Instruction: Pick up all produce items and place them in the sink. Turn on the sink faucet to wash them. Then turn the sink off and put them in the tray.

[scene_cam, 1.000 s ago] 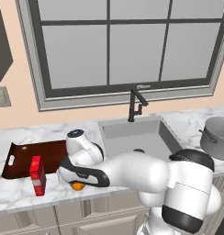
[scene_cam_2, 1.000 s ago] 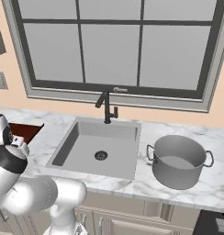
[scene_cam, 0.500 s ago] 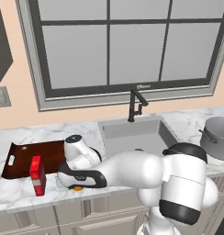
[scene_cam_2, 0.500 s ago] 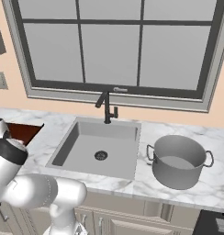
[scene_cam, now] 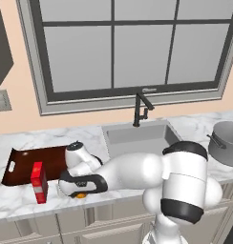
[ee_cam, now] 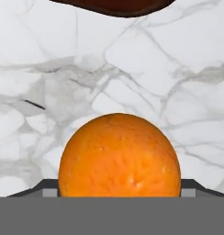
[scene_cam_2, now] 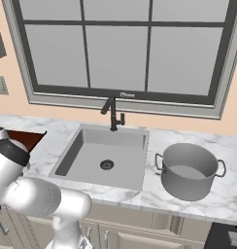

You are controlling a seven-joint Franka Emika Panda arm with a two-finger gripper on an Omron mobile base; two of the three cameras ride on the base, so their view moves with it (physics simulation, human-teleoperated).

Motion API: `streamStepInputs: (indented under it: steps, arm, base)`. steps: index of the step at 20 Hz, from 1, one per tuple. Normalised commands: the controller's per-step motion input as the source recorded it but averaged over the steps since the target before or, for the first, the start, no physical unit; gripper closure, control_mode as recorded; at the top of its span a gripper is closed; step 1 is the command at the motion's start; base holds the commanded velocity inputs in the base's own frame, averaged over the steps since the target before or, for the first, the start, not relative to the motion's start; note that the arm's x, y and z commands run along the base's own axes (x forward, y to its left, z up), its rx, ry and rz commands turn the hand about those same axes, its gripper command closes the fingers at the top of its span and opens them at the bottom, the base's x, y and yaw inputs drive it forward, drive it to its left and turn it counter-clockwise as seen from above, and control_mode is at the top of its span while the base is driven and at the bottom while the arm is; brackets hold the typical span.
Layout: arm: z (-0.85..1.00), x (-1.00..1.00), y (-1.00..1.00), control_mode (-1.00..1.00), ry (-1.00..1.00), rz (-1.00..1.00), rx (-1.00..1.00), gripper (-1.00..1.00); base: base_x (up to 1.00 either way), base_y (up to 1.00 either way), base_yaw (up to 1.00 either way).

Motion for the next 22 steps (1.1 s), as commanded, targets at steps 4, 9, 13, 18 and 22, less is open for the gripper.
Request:
streamStepInputs:
  steps: [4, 9, 13, 18, 22]
  arm:
    - [0.10, 0.00, -0.02, -1.00, -0.03, 0.00, 0.00, 1.00]
    - [0.31, 0.00, -0.38, -1.00, -0.06, 0.00, 0.00, 1.00]
    - [0.25, 0.00, -0.59, -1.00, -0.04, 0.00, 0.00, 1.00]
    - [0.22, 0.17, -0.63, -1.00, 0.00, 0.00, 0.00, 1.00]
    - [0.10, 0.29, -0.69, -1.00, 0.00, -0.01, 0.01, 1.00]
  base:
    - [0.00, 0.00, 0.00]
    - [0.00, 0.00, 0.00]
    - [0.00, 0.00, 0.00]
    - [0.00, 0.00, 0.00]
    - [0.00, 0.00, 0.00]
